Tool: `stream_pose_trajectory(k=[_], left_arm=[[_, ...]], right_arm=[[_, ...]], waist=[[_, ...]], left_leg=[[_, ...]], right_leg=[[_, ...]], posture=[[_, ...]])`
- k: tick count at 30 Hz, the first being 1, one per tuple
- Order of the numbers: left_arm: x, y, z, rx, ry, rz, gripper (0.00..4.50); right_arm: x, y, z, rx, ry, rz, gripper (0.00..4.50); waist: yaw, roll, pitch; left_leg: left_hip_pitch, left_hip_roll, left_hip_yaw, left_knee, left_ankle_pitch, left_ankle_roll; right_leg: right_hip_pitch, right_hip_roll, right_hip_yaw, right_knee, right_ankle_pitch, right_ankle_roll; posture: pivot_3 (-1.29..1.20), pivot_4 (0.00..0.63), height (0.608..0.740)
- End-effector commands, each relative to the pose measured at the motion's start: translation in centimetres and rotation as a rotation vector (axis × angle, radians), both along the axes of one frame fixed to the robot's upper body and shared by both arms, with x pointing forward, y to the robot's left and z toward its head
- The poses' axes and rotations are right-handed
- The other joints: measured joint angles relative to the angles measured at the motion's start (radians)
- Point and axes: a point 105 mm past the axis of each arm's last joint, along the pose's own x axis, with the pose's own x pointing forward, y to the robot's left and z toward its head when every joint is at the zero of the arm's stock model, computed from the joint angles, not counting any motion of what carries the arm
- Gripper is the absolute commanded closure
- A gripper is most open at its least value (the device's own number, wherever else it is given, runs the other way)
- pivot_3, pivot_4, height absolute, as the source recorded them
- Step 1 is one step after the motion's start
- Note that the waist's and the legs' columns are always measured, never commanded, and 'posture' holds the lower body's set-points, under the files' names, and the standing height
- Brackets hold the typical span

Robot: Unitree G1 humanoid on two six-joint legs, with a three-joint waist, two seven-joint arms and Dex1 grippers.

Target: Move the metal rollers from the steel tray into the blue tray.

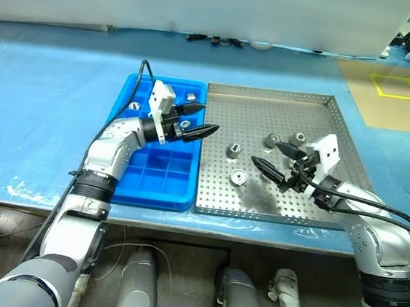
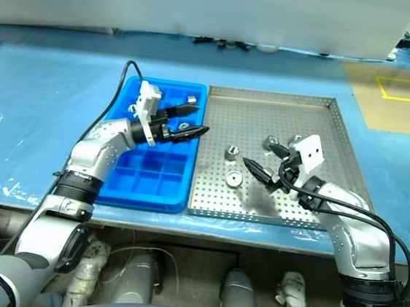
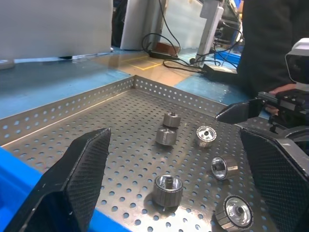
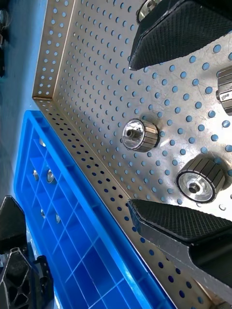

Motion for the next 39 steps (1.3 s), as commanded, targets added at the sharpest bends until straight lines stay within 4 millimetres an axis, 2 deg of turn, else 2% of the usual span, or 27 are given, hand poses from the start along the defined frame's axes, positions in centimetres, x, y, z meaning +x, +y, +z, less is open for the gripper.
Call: stream_pose_trajectory(k=[1,10,19,22,33,39], left_arm=[[0.1,-0.8,1.7,-0.001,-0.065,-0.035,0.00],[1.0,-2.3,1.6,0.062,-0.067,-0.077,0.00],[3.4,-5.8,1.0,0.285,-0.099,-0.113,0.00],[4.1,-7.3,-0.5,0.430,-0.085,-0.088,0.00],[4.0,-9.2,-4.6,0.711,-0.050,-0.051,0.00],[4.5,-9.0,-6.3,0.780,-0.020,0.045,0.00]], right_arm=[[-0.3,-0.4,1.7,-0.008,-0.074,-0.010,0.01],[-0.6,-0.6,1.5,0.003,-0.082,-0.048,0.01],[-0.9,-0.5,1.4,0.019,-0.084,-0.071,0.01],[-1.4,0.0,0.6,0.033,-0.068,-0.078,0.01],[-2.5,-0.3,-0.3,0.057,-0.064,-0.171,0.01],[-2.9,-0.5,-0.8,0.061,-0.057,-0.210,0.01]], waist=[[-0.001,0.000,0.000],[-0.002,0.000,0.000],[-0.004,0.000,0.000],[-0.003,0.000,0.000],[-0.035,0.000,0.000],[-0.049,0.000,0.000]], left_leg=[[0.000,0.000,0.000,0.000,0.000,0.000],[0.000,0.000,0.000,0.000,0.000,0.000],[0.000,-0.001,0.000,0.001,0.000,0.000],[0.000,-0.001,0.000,0.001,0.000,0.001],[0.000,-0.001,0.000,0.001,-0.001,0.001],[0.000,-0.001,0.000,0.001,-0.001,0.001]], right_leg=[[0.000,0.000,0.000,0.000,0.000,0.000],[0.000,0.000,0.000,0.000,0.000,0.000],[0.001,0.000,0.001,0.000,0.000,0.000],[0.001,0.000,0.000,0.000,0.000,0.000],[0.001,-0.001,0.000,-0.001,0.000,0.000],[0.001,-0.001,0.000,-0.002,0.000,0.000]], posture=[[-0.23,0.150,0.740],[-0.27,0.150,0.740],[-0.32,0.150,0.740],[-0.36,0.150,0.740],[-0.46,0.150,0.740],[-0.50,0.150,0.740]])
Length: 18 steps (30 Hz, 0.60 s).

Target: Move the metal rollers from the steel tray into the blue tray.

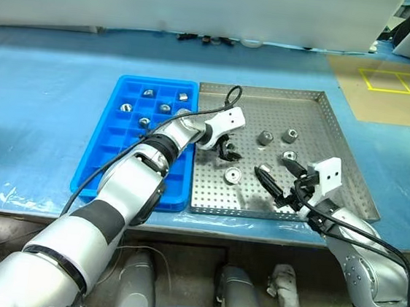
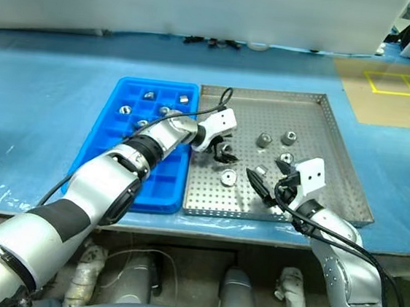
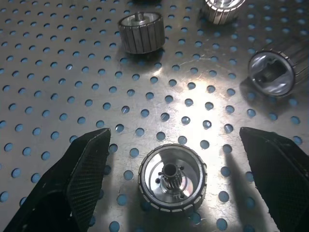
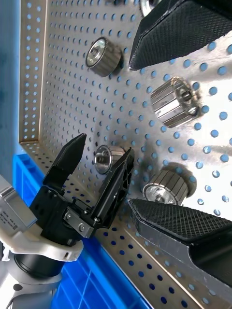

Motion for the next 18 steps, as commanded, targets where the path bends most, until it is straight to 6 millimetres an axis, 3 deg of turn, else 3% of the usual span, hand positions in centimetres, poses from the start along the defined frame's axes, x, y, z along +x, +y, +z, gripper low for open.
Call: stream_pose_trajectory(k=[1,7,10,14,15,18], left_arm=[[0.8,0.4,0.2,0.042,-0.040,0.059,0.00],[0.8,1.9,-1.6,0.108,-0.009,0.091,0.00],[0.4,2.1,-2.3,0.119,0.007,0.078,0.56],[0.2,2.2,-2.8,0.143,0.009,0.063,1.85],[0.1,2.1,-2.8,0.137,0.012,0.051,1.85],[-0.1,2.0,-2.7,0.129,0.022,0.024,2.55]], right_arm=[[-0.4,-0.2,1.5,-0.002,-0.074,-0.024,0.01],[-0.6,-0.4,1.2,-0.002,-0.069,-0.049,0.01],[-0.6,-0.3,1.0,-0.003,-0.061,-0.048,0.00],[-0.6,-0.3,1.0,0.001,-0.063,-0.048,0.00],[-0.5,-0.3,1.1,0.000,-0.065,-0.049,0.00],[-0.3,-0.3,1.1,0.000,-0.067,-0.047,0.00]], waist=[[-0.010,0.000,0.000],[-0.023,0.000,0.000],[-0.030,0.000,0.000],[-0.038,0.000,0.000],[-0.039,0.000,0.000],[-0.039,0.000,0.000]], left_leg=[[0.000,0.000,0.000,0.000,0.000,0.000],[0.000,0.000,0.000,0.000,0.000,0.000],[0.001,0.000,0.000,0.000,0.000,0.000],[0.006,0.000,0.000,0.000,-0.001,0.002],[0.007,0.000,0.000,0.000,-0.001,0.002],[0.008,-0.001,0.000,0.000,-0.001,0.002]], right_leg=[[0.000,0.000,0.000,0.000,0.000,0.000],[0.000,0.000,0.000,-0.001,0.000,0.000],[0.001,0.000,0.000,-0.001,0.000,0.000],[0.007,0.000,0.000,-0.003,0.000,0.000],[0.008,0.000,0.000,-0.003,0.000,0.001],[0.009,0.000,0.000,-0.004,-0.001,0.001]], posture=[[-0.51,0.150,0.740],[-0.52,0.150,0.740],[-0.52,0.150,0.740],[-0.51,0.150,0.740],[-0.51,0.150,0.740],[-0.51,0.150,0.740]])
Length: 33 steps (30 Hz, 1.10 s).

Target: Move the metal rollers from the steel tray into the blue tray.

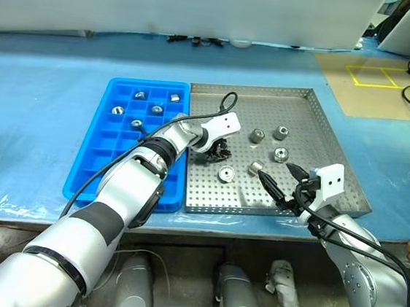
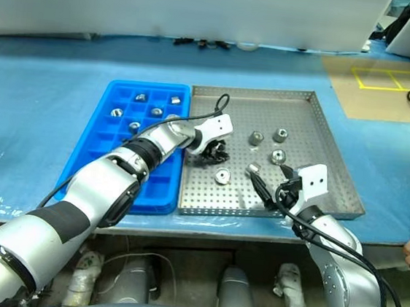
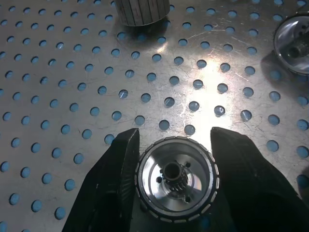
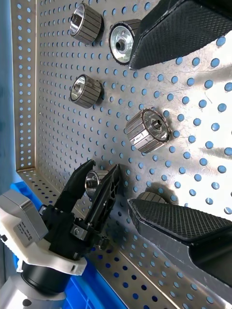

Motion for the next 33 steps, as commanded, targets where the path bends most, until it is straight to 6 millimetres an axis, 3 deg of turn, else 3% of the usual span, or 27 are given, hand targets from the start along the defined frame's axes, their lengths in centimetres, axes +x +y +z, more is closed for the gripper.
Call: stream_pose_trajectory(k=[1,9,14,19,27,29,33], left_arm=[[-0.2,0.9,-1.1,0.049,0.019,-0.002,2.78],[0.2,1.9,-0.3,0.018,0.035,0.005,2.78],[-0.1,0.7,4.6,-0.209,0.038,-0.112,2.78],[0.0,1.6,9.0,-0.351,0.010,-0.188,2.78],[-0.2,5.7,14.8,-0.496,-0.105,-0.258,2.78],[-0.7,7.8,15.9,-0.547,-0.141,-0.264,2.78],[-2.4,11.7,15.8,-0.560,-0.195,-0.217,2.78]], right_arm=[[0.1,0.3,1.6,-0.005,-0.073,0.013,0.00],[0.4,0.6,1.8,-0.007,-0.079,0.036,0.00],[0.6,0.7,2.0,-0.009,-0.085,0.050,0.00],[1.2,0.9,2.2,-0.008,-0.093,0.070,0.00],[2.1,1.8,2.1,-0.003,-0.092,0.134,0.00],[2.5,2.5,2.2,-0.001,-0.097,0.173,0.00],[2.9,4.6,2.5,-0.010,-0.095,0.298,0.00]], waist=[[0.000,0.000,0.000],[-0.002,0.000,0.000],[-0.001,0.000,0.000],[0.004,0.000,0.000],[0.013,0.001,0.001],[0.014,0.001,0.001],[0.014,0.003,0.001]], left_leg=[[0.000,0.000,0.000,0.000,0.000,0.000],[-0.001,0.000,0.000,-0.003,-0.001,0.001],[-0.003,0.000,0.000,-0.005,-0.001,0.001],[-0.007,0.000,0.000,-0.006,-0.002,0.004],[-0.008,0.001,0.000,-0.006,-0.003,0.004],[-0.008,0.001,0.000,-0.005,-0.003,0.004],[-0.005,0.002,0.002,-0.007,-0.002,0.003]], right_leg=[[0.000,0.000,0.000,0.000,0.000,0.000],[0.000,0.001,0.000,-0.006,0.000,-0.001],[0.000,0.001,-0.001,-0.009,0.001,-0.001],[-0.001,0.000,-0.001,-0.013,0.001,-0.001],[-0.001,0.000,-0.001,-0.012,0.001,-0.001],[-0.001,-0.001,-0.001,-0.012,0.001,-0.001],[-0.001,0.000,-0.002,-0.011,0.001,-0.002]], posture=[[-0.51,0.150,0.740],[-0.49,0.150,0.740],[-0.47,0.150,0.740],[-0.43,0.150,0.740],[-0.34,0.150,0.740],[-0.30,0.150,0.740],[-0.21,0.150,0.740]])
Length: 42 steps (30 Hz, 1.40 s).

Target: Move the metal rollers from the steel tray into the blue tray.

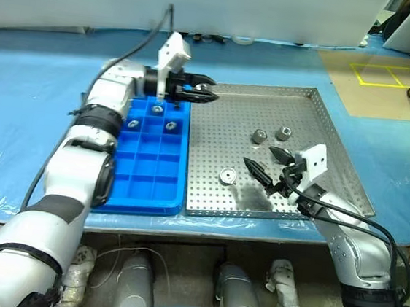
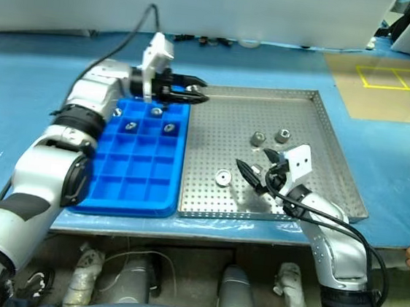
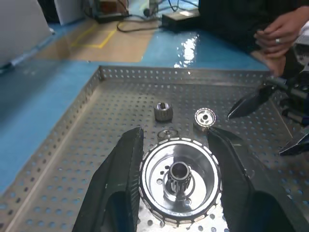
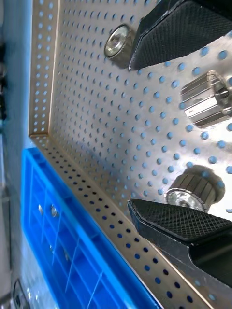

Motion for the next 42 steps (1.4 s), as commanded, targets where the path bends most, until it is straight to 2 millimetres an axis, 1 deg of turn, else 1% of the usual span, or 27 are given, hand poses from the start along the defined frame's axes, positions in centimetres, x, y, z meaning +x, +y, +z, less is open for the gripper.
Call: stream_pose_trajectory(k=[1,2,4,6,9,11,12,15,17,19,23,25,28,30,32,38,42], left_arm=[[-1.8,3.2,0.8,-0.034,-0.050,0.056,2.78],[-2.1,3.8,0.6,-0.032,-0.046,0.079,2.78],[-2.3,6.1,-0.1,-0.040,-0.022,0.204,2.78],[-2.7,8.0,0.1,-0.078,-0.014,0.316,2.78],[-3.9,9.5,0.3,-0.129,-0.001,0.408,2.78],[-5.0,10.9,-1.0,-0.115,0.014,0.485,2.78],[-5.2,11.6,-1.9,-0.104,0.030,0.530,2.78],[-4.9,13.1,-4.1,-0.118,0.098,0.663,2.78],[-4.7,13.4,-5.9,-0.066,0.104,0.722,2.78],[-4.7,13.4,-6.9,-0.068,0.117,0.752,2.78],[-3.9,13.2,-8.1,-0.094,0.140,0.807,2.78],[-3.4,12.7,-8.6,-0.085,0.144,0.812,2.78],[-3.0,12.2,-9.2,-0.076,0.151,0.808,2.78],[-2.9,12.3,-9.6,-0.052,0.160,0.817,2.78],[-2.9,12.7,-9.9,-0.024,0.154,0.825,2.78],[-3.2,14.7,-9.4,-0.033,0.163,0.865,2.78],[-2.9,15.3,-9.7,-0.013,0.164,0.887,2.78]], right_arm=[[0.0,2.2,1.1,-0.017,-0.042,0.141,0.00],[0.0,2.5,1.2,-0.022,-0.042,0.162,0.00],[0.2,3.8,1.2,-0.047,-0.046,0.240,0.00],[0.2,5.2,1.2,-0.067,-0.051,0.323,0.00],[0.3,6.6,1.5,-0.066,-0.059,0.404,0.00],[0.6,7.8,2.0,-0.056,-0.070,0.460,0.00],[0.7,8.3,2.2,-0.055,-0.073,0.485,0.00],[1.2,8.9,2.2,-0.063,-0.074,0.520,0.00],[1.4,9.0,2.3,-0.064,-0.076,0.528,0.00],[1.4,9.1,2.4,-0.060,-0.075,0.536,0.00],[1.1,9.1,2.0,-0.060,-0.063,0.545,0.00],[1.1,9.1,1.9,-0.062,-0.059,0.541,0.00],[1.1,8.8,1.9,-0.061,-0.057,0.525,0.00],[1.1,8.6,1.8,-0.060,-0.054,0.514,0.00],[1.0,8.4,1.7,-0.062,-0.049,0.505,0.00],[1.0,7.9,1.4,-0.062,-0.044,0.474,0.00],[1.1,7.8,1.2,-0.065,-0.041,0.465,0.00]], waist=[[0.002,0.001,0.000],[0.006,0.001,0.000],[0.023,0.001,0.000],[0.038,0.001,0.000],[0.069,0.001,0.001],[0.080,0.001,0.001],[0.083,0.001,0.000],[0.104,0.001,0.000],[0.115,0.001,0.001],[0.126,0.001,0.001],[0.135,0.000,0.000],[0.134,0.000,0.000],[0.131,0.000,0.000],[0.129,0.000,0.000],[0.128,0.000,0.000],[0.122,0.000,0.000],[0.124,0.000,0.000]], left_leg=[[0.000,0.000,0.000,-0.001,0.000,0.000],[0.001,0.001,0.000,-0.001,0.000,-0.001],[0.000,0.002,0.000,-0.003,0.001,-0.002],[0.000,0.002,0.000,-0.002,0.001,-0.002],[-0.001,0.002,-0.002,-0.002,0.002,-0.003],[-0.001,0.001,-0.002,-0.002,0.002,-0.004],[-0.001,0.001,-0.002,-0.002,0.002,-0.004],[-0.001,0.001,-0.002,-0.002,0.003,-0.005],[-0.002,0.002,-0.005,-0.002,0.004,-0.008],[-0.001,0.002,-0.005,-0.002,0.005,-0.008],[-0.002,0.001,-0.005,-0.001,0.006,-0.010],[-0.002,0.001,-0.006,-0.001,0.007,-0.011],[-0.002,0.001,-0.006,-0.001,0.008,-0.013],[-0.003,0.001,-0.006,-0.001,0.008,-0.013],[-0.004,0.001,-0.006,-0.001,0.008,-0.014],[-0.008,0.002,-0.006,0.000,0.009,-0.014],[-0.008,0.002,-0.006,0.001,0.009,-0.014]], right_leg=[[0.000,0.001,0.000,0.000,0.000,0.000],[0.000,0.001,0.000,0.000,0.000,0.000],[0.000,0.001,-0.001,0.000,0.000,-0.001],[0.000,0.001,-0.001,0.001,0.000,-0.001],[0.000,0.000,-0.002,0.002,-0.001,-0.001],[0.000,0.000,-0.002,0.002,-0.001,-0.001],[0.000,0.000,-0.003,0.002,-0.001,-0.001],[0.000,0.000,-0.003,0.004,-0.001,-0.001],[0.000,0.000,-0.003,0.006,-0.001,-0.001],[-0.001,0.000,-0.003,0.008,-0.001,-0.001],[-0.004,0.000,-0.002,0.014,-0.001,-0.001],[-0.006,0.000,-0.001,0.017,-0.001,-0.001],[-0.008,0.001,-0.001,0.018,-0.001,-0.001],[-0.009,0.001,-0.001,0.018,-0.001,-0.001],[-0.011,0.002,-0.001,0.018,-0.001,-0.001],[-0.015,0.004,-0.001,0.019,-0.001,-0.001],[-0.015,0.003,-0.001,0.019,-0.001,-0.001]], posture=[[-0.19,0.150,0.740],[-0.17,0.150,0.740],[-0.13,0.150,0.740],[-0.08,0.150,0.740],[-0.01,0.150,0.740],[0.04,0.150,0.740],[0.06,0.150,0.740],[0.10,0.150,0.740],[0.11,0.150,0.740],[0.12,0.150,0.740],[0.13,0.150,0.740],[0.12,0.150,0.740],[0.10,0.150,0.740],[0.09,0.150,0.740],[0.08,0.150,0.740],[0.06,0.150,0.740],[0.06,0.150,0.740]])
